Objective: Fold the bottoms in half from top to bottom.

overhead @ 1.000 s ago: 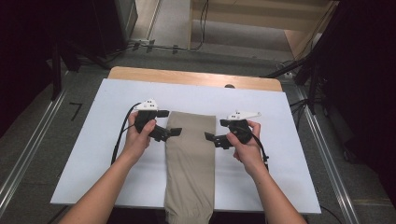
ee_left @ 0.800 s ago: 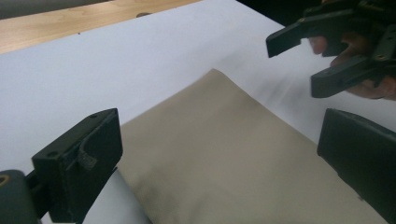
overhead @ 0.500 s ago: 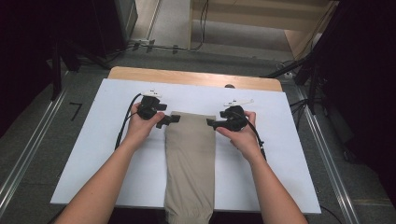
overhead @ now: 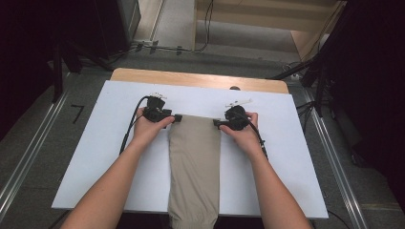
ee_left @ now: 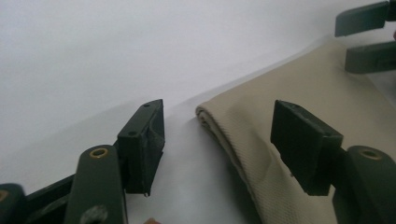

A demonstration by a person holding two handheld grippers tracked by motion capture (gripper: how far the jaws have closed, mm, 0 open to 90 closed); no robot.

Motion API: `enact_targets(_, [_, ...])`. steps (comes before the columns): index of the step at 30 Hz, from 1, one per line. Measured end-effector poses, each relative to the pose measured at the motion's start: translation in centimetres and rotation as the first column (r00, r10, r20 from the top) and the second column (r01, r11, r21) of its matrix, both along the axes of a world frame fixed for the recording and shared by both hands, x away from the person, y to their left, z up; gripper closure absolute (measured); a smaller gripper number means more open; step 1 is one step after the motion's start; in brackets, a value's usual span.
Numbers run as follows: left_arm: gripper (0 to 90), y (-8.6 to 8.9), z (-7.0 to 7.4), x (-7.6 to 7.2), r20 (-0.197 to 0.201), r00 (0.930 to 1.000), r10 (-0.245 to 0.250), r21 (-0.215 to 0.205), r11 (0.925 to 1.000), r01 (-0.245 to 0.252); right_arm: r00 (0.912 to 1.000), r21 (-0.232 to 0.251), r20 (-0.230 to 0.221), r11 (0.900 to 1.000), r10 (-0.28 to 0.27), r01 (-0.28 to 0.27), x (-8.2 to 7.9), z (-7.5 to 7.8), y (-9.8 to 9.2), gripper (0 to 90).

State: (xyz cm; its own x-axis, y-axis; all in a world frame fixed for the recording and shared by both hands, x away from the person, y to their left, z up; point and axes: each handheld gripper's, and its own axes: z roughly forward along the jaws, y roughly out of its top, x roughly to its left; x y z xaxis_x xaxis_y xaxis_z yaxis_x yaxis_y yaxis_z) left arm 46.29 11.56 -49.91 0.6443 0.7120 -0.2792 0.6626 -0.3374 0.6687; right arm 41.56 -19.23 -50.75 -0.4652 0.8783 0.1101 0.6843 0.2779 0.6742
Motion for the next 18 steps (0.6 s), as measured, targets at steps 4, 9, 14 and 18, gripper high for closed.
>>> enact_targets(4, [46.4,0.26,-0.19,0.01,0.009,0.9997,-0.024,0.028,0.9993,0.024,0.9998,-0.018,0.006,1.000,0.020,-0.019,0.02,-0.61,0.23,36.7])
enact_targets(9, [60.6,-0.10,-0.15,-0.37,0.010,0.9985,-0.053,0.059,0.9969,0.053,0.9989,0.001,0.011,0.999,0.045,-0.045,-0.27,-0.65,0.37,57.8])
enact_targets(14, [83.7,-0.32,-0.23,-0.47,-0.035,0.9968,-0.071,0.041,0.9965,0.073,0.9975,0.055,-0.025,0.996,0.067,-0.065,-0.36,-0.62,0.55,80.2])
enact_targets(18, [89.6,-0.65,0.56,-0.48,0.005,0.9970,-0.077,0.050,0.9958,0.076,0.9964,0.052,-0.056,0.997,0.064,-0.061,-0.11,0.08,0.56,84.2])
